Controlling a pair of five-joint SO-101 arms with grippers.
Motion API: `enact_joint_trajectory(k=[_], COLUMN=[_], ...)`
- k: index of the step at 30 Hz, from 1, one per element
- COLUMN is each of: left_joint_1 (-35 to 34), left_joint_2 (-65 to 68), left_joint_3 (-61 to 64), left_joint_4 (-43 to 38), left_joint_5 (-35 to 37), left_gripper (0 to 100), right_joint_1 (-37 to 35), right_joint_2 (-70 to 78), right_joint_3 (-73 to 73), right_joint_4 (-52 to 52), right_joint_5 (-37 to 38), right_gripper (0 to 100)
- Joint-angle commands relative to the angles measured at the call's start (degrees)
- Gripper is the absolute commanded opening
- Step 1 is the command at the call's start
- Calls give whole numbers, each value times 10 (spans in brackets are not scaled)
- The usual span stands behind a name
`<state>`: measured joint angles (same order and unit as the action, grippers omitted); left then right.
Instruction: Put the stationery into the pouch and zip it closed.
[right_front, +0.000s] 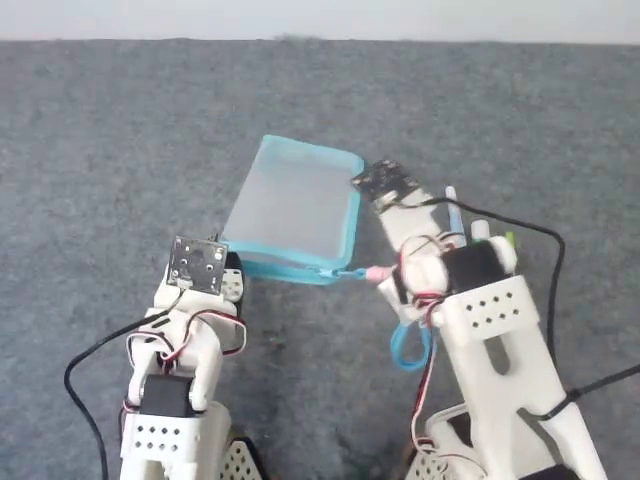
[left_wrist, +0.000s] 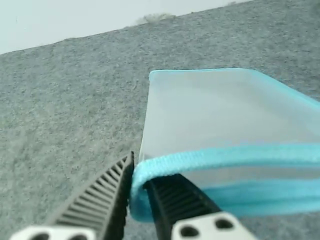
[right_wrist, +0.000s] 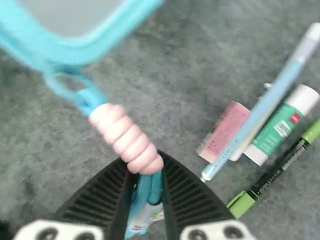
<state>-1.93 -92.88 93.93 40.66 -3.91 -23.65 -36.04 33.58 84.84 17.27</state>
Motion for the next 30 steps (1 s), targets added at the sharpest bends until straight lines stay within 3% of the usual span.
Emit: enact_joint_trajectory(k=[1,6,9,14,17,30], left_joint_1=[-10,-10,-10,-10,-10,-10], left_joint_2=[-7,-7,-7,-7,-7,-9], left_joint_3=[-35,-34,-34,-34,-34,-33], left_joint_4=[2,1,1,1,1,1], left_joint_5=[7,32,50,52,51,51], left_gripper=[10,10,10,11,11,11], right_joint_1=[-48,-10,51,190,239,247], right_joint_2=[-5,-5,2,27,52,124], right_joint_3=[-58,-113,-135,-124,-109,-67], right_joint_4=[41,100,118,80,62,52], right_joint_5=[6,41,39,34,37,34], right_gripper=[72,334,428,406,364,366])
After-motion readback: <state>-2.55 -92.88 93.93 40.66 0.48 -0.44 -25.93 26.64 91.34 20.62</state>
